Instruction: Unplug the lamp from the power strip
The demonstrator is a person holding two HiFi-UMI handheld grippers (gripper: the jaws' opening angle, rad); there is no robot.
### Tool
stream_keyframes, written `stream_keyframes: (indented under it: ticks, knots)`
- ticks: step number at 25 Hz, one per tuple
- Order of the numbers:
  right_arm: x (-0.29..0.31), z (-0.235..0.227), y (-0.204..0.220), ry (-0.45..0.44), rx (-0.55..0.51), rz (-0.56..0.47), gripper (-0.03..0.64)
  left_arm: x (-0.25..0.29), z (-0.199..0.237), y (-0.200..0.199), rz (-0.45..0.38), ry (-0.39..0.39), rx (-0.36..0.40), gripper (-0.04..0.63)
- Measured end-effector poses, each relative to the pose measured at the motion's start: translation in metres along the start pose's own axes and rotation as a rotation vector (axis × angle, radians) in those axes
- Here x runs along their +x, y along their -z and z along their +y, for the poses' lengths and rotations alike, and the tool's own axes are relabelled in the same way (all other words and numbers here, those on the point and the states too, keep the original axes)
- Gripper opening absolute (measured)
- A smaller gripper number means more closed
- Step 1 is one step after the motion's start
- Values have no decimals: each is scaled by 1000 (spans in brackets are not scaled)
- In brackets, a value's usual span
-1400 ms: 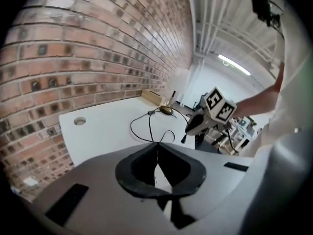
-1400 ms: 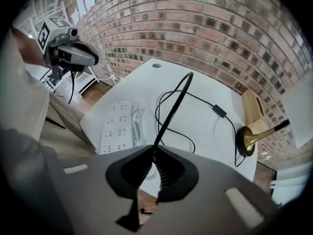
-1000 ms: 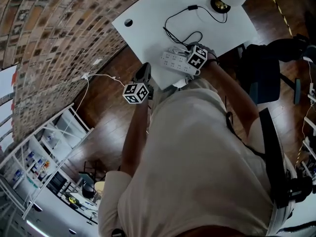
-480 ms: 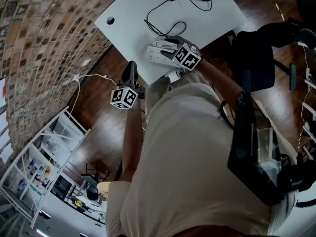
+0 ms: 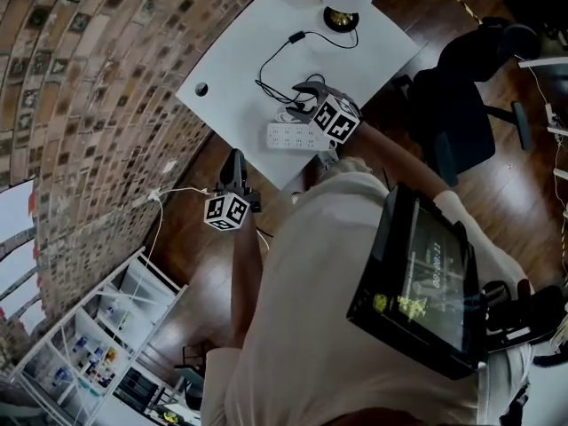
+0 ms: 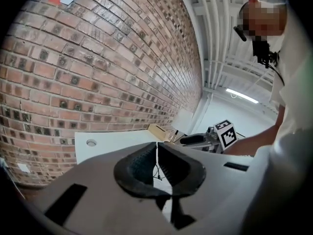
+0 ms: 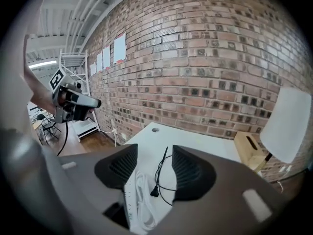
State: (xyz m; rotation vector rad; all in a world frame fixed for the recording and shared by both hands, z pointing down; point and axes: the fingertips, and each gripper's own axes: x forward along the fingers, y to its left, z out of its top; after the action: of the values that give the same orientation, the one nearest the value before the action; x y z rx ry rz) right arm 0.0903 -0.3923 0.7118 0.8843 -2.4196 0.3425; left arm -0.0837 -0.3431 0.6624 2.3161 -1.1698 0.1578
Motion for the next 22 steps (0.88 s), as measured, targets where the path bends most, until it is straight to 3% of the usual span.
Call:
stream_keyframes:
  ticks: [5, 10, 17, 19, 22]
  knots:
    - [-16, 1, -34, 53, 56, -89, 213, -23, 6, -17, -35, 21, -22, 3]
    - [-51, -10, -83, 125, 259, -281, 207, -53, 16, -58, -104, 53, -63, 3]
    - [-111, -5, -157, 218, 273, -477, 195, -115, 24, -121, -241, 135, -92, 3]
    - [-102, -6, -160, 216, 299, -509, 195, -124, 52, -119, -234, 109, -101, 3]
    - [-104, -10, -138, 227, 381, -477, 195, -123, 79, -88, -204, 81, -173, 3]
